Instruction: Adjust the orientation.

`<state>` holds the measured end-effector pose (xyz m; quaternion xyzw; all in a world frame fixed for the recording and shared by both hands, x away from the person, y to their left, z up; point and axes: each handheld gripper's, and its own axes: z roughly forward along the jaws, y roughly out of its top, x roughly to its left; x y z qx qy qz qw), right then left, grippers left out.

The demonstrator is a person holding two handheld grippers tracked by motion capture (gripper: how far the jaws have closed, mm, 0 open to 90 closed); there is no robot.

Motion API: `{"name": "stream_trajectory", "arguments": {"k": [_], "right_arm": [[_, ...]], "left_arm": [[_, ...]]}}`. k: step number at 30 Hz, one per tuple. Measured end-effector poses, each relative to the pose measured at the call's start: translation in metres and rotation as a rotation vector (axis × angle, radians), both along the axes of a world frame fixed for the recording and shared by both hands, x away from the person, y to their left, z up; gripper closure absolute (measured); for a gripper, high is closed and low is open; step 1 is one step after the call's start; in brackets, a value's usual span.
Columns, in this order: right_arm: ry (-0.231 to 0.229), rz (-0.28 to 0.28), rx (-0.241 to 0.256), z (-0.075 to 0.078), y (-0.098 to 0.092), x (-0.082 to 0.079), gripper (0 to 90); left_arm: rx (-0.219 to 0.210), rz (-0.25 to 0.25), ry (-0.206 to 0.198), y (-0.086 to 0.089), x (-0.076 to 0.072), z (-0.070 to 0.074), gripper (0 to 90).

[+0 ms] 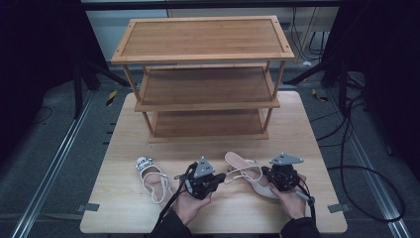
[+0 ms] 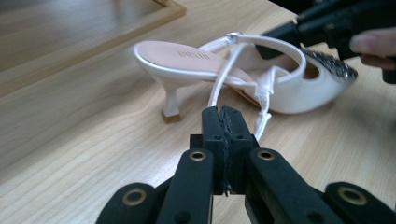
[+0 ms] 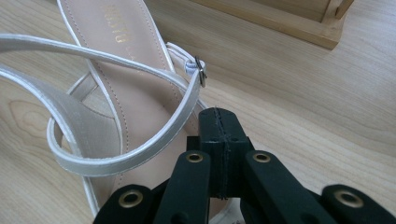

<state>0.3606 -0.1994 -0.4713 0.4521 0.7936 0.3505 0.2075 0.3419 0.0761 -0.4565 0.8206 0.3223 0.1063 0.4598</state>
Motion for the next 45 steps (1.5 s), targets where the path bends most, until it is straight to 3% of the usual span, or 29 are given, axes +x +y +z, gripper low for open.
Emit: {"name": "stream_trajectory", "arguments": {"k": [6,11,14,18,20,24,27,31,40,45], "right_arm": [[-0.001,0.011,0.012,0.002,0.000,-0.004,90.0],[-0.019,0.015,0.018,0.003,0.000,-0.009,90.0],[-0.031,0.019,0.041,0.005,-0.002,-0.013,90.0],[-0.071,0.013,0.069,0.010,-0.010,-0.021,86.8],[-0.084,0.010,0.084,0.011,-0.014,-0.025,84.7],[-0.105,-0.001,0.092,0.013,-0.020,-0.029,80.1],[-0.107,0.002,0.092,0.013,-0.019,-0.030,78.3],[-0.111,0.011,0.087,0.013,-0.015,-0.031,76.5],[-0.114,0.006,0.085,0.013,-0.015,-0.030,72.9],[-0.118,0.007,0.083,0.013,-0.014,-0.030,71.8]], "left_arm": [[-0.058,0.042,-0.052,0.011,0.006,0.013,87.2],[-0.058,0.091,-0.106,0.016,0.027,0.028,83.3],[-0.044,0.111,-0.113,0.014,0.045,0.025,77.7],[-0.005,0.076,-0.092,0.006,0.060,0.010,63.5],[0.011,0.055,-0.097,0.005,0.061,0.001,60.3],[-0.015,0.034,-0.099,0.009,0.059,-0.005,54.9],[0.010,0.027,-0.107,0.014,0.052,-0.007,52.4],[0.025,0.027,-0.088,0.019,0.045,-0.015,51.7],[0.088,0.023,-0.056,-0.001,0.047,-0.034,50.6],[0.068,0.015,-0.048,-0.010,0.047,-0.039,52.8]]}}
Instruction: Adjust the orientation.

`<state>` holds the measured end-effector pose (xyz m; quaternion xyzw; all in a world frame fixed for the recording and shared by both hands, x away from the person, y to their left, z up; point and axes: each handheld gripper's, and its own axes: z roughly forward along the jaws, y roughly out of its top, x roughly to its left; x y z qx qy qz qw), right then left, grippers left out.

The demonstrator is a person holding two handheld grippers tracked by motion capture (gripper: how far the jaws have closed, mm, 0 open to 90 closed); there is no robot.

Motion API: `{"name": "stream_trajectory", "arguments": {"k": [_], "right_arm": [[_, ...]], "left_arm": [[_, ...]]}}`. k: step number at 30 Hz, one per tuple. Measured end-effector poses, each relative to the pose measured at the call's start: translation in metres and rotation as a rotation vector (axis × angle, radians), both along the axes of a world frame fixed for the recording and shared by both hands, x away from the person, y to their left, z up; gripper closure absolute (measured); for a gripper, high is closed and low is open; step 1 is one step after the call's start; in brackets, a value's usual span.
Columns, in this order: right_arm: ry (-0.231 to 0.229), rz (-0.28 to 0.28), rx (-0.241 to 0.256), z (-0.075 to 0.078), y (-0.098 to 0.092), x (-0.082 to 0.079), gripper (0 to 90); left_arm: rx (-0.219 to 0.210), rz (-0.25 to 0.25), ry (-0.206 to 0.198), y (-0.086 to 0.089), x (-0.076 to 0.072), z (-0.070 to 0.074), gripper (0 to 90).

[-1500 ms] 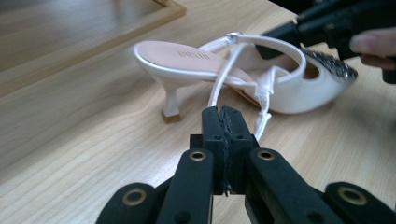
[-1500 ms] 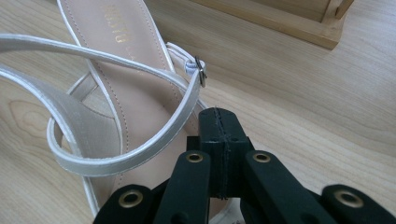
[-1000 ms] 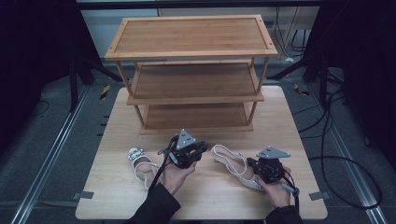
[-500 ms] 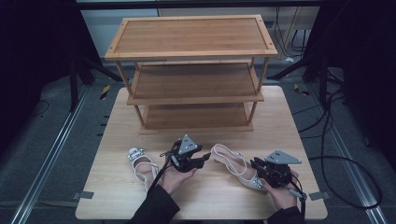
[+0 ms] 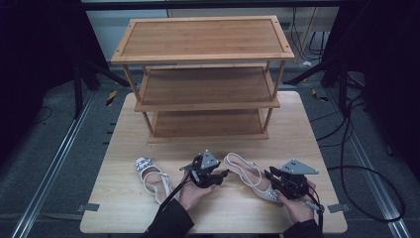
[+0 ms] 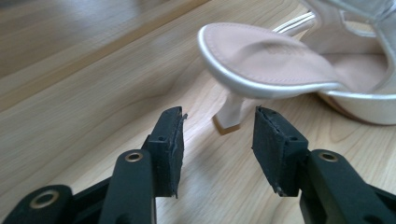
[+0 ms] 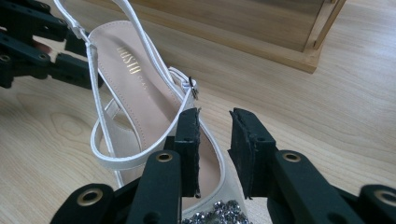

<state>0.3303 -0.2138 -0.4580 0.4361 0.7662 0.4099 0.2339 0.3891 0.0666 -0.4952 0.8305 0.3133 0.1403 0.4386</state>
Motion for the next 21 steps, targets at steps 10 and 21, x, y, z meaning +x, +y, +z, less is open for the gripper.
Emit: {"name": "stream_trajectory", "arguments": {"k": [10,21], "right_arm": [[-0.002,0.003,-0.007,0.000,0.003,0.000,69.9],[-0.005,0.005,0.003,0.002,0.003,-0.002,69.2]], "left_arm": [[0.008,-0.016,-0.010,-0.015,0.011,-0.011,56.6],[0.039,-0.050,0.013,-0.021,0.019,-0.010,78.2]]}}
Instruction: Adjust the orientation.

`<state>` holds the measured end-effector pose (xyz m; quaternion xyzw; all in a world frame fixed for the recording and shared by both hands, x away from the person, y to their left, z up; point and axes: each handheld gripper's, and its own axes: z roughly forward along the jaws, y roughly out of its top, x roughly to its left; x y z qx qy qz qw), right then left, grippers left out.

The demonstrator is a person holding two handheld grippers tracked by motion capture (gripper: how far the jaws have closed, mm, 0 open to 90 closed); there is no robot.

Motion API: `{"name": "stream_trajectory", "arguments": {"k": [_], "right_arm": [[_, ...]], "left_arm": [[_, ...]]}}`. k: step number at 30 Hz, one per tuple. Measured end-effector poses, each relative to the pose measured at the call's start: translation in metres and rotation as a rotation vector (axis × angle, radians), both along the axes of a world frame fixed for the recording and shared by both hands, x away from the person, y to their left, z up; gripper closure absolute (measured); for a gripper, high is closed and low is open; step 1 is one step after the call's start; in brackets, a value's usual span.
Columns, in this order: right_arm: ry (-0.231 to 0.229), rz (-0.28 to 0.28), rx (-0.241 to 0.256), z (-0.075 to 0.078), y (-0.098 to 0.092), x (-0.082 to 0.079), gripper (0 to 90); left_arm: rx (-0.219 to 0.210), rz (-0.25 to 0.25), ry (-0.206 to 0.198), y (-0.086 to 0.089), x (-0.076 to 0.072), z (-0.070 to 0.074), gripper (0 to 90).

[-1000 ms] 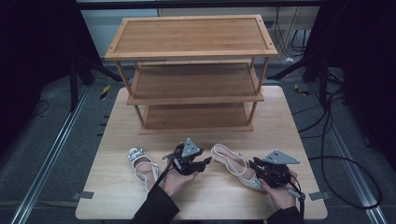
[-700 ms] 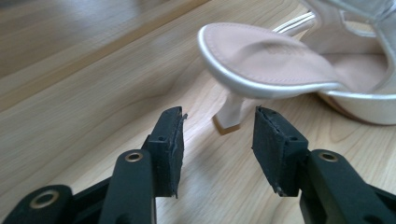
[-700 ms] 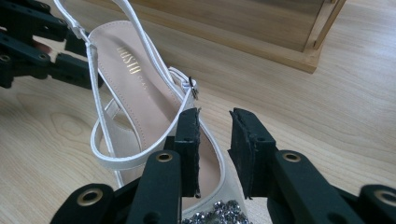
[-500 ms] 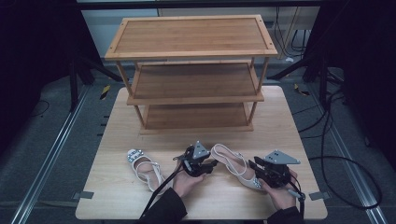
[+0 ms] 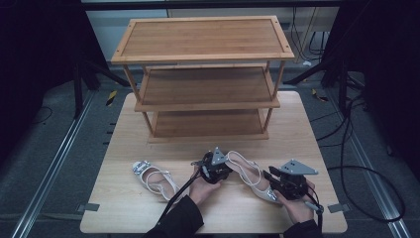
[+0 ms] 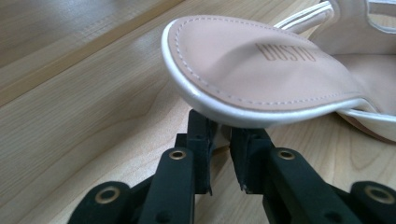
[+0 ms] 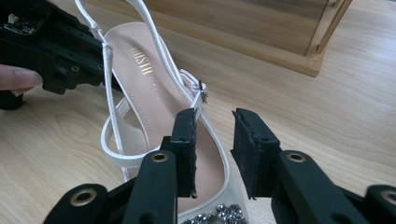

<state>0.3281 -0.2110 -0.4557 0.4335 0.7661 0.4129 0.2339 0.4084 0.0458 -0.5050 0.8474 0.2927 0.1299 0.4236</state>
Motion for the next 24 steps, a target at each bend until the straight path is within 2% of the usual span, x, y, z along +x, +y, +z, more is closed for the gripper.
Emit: {"name": "stream_trajectory", "arguments": {"k": [3,6,7,8,9,10,11,13,14,15,17,19,21,24], "right_arm": [[0.003,0.006,0.006,0.001,0.001,-0.004,68.7],[0.013,0.022,0.013,0.001,0.003,-0.010,69.0],[0.018,0.026,0.015,0.002,0.003,-0.012,70.0],[0.025,0.029,0.021,0.002,0.003,-0.014,71.2],[0.032,0.037,0.034,0.002,0.003,-0.016,72.2],[0.037,0.047,0.042,0.002,0.004,-0.018,72.6],[0.050,0.056,0.045,0.001,0.005,-0.020,73.2],[0.054,0.066,0.038,0.000,0.007,-0.024,74.1],[0.054,0.066,0.038,0.000,0.007,-0.024,74.1],[0.060,0.075,0.046,-0.001,0.008,-0.027,76.7],[0.074,0.093,0.069,-0.002,0.010,-0.029,80.5],[0.100,0.120,0.082,-0.005,0.014,-0.031,84.4],[0.129,0.138,0.070,-0.010,0.019,-0.032,87.9],[0.180,0.133,0.050,-0.015,0.022,-0.032,90.0]], "left_arm": [[0.006,0.000,0.005,0.001,-0.001,0.001,79.6],[0.008,0.005,0.034,0.005,-0.003,0.002,81.0],[0.008,0.005,0.034,0.005,-0.003,0.002,85.4],[0.017,-0.001,0.064,0.008,-0.006,0.001,89.5],[0.025,-0.015,0.076,0.008,-0.007,0.000,89.5],[0.042,-0.020,0.055,0.008,-0.010,-0.001,89.5],[0.042,-0.020,0.055,0.008,-0.010,-0.001,89.5],[0.026,0.000,0.030,0.009,-0.013,0.001,89.2],[0.026,0.000,0.030,0.009,-0.013,0.001,88.8],[0.016,0.009,0.004,0.010,-0.013,0.003,85.9],[0.000,0.018,-0.009,0.009,-0.011,0.004,82.2],[0.005,0.024,-0.025,0.006,-0.009,0.003,76.0],[0.000,0.026,-0.030,0.005,-0.008,0.003,73.3],[-0.001,0.004,-0.034,-0.001,-0.004,0.002,70.1]]}}
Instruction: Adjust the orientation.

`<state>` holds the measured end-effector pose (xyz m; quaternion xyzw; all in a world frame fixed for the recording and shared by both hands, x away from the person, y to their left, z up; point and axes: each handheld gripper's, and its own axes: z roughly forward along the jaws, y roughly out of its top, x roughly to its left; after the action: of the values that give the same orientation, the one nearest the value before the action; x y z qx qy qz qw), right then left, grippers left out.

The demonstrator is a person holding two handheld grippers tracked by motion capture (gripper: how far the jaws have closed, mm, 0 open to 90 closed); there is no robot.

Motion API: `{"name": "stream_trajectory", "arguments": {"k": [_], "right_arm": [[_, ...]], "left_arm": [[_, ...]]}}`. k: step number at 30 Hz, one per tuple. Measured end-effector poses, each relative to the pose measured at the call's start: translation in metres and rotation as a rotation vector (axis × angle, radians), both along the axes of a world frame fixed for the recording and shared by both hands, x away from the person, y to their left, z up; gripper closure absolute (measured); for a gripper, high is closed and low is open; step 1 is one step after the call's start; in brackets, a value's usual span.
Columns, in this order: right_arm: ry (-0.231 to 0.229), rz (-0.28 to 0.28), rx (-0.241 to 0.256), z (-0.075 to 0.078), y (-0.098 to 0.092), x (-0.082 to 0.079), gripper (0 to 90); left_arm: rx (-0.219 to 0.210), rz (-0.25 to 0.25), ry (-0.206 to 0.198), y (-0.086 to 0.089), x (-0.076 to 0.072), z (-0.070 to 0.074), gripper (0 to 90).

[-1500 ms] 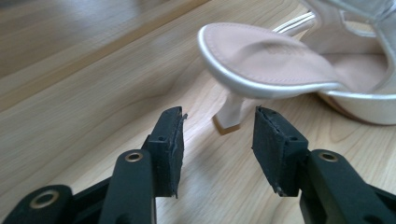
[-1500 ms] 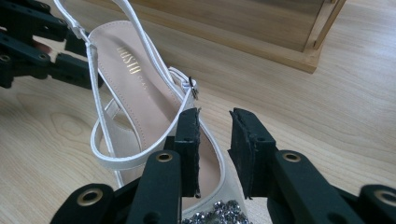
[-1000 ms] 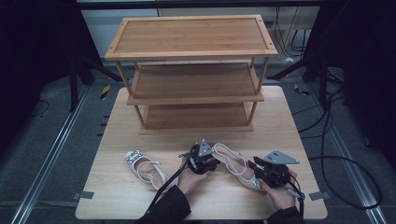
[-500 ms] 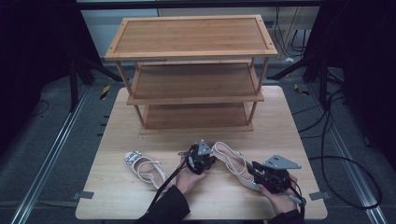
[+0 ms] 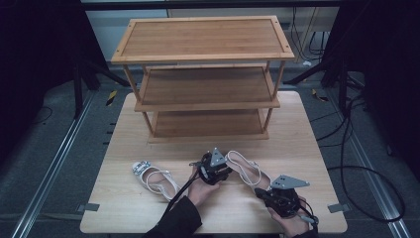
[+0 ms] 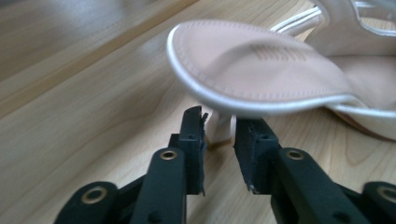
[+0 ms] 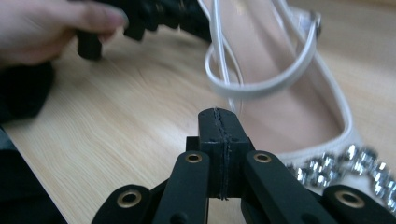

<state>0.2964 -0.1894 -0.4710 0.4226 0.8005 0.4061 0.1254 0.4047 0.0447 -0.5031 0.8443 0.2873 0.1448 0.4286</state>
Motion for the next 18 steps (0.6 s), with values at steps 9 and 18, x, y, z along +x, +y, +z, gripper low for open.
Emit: {"name": "stream_trajectory", "arguments": {"k": [9,18], "right_arm": [[0.043,-0.041,-0.069,-0.007,-0.002,0.004,90.0],[0.039,-0.062,-0.088,-0.006,-0.003,0.004,90.0]], "left_arm": [[0.013,-0.020,0.040,-0.001,0.007,-0.003,74.7],[0.019,-0.017,0.052,0.010,-0.007,0.000,82.3]]}}
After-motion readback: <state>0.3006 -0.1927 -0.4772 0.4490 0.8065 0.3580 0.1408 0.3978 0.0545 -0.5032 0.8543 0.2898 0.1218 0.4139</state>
